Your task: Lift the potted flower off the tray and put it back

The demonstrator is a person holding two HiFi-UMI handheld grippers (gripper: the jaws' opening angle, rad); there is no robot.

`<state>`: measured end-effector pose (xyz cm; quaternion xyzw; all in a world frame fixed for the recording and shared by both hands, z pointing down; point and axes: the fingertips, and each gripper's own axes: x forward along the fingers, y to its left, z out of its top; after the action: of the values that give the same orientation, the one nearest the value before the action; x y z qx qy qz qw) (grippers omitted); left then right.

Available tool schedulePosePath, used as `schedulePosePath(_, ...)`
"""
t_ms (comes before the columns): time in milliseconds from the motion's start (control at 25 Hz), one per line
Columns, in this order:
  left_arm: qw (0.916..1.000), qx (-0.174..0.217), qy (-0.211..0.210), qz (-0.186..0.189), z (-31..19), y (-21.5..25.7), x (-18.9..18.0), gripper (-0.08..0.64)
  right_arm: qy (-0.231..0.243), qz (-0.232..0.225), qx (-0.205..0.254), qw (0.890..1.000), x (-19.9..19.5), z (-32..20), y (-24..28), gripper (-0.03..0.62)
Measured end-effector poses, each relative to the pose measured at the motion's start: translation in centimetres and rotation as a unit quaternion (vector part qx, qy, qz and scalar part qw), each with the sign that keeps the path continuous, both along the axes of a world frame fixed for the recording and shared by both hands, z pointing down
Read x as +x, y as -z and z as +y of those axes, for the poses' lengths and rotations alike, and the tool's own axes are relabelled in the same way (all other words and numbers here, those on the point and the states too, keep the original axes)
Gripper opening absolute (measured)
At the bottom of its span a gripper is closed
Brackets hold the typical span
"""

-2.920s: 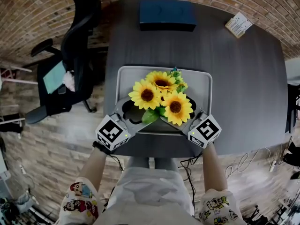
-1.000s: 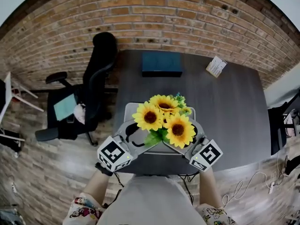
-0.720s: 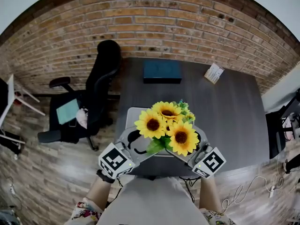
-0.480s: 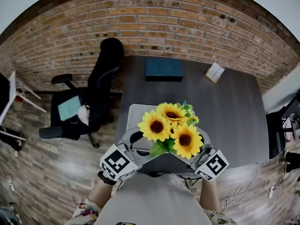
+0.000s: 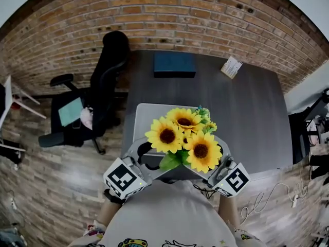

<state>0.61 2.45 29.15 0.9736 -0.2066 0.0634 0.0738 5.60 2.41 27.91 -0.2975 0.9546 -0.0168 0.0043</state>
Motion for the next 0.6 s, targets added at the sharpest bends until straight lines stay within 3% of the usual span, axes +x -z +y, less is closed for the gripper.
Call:
schedulePosePath(240,0.9999,-0.007,0.000,-0.013,0.16,-0.64,-0.13,0.356,0.002,0.000,-0.011,1.000,-0.06,0.06,-0.44,0.414)
schedulePosePath(600,1.0000,-0.001,0.007,-0.002,0.08,-0.62,-0.01,0.356,0.004,0.000,-0.005,1.000,0.03,-0.01,-0.60,0.413)
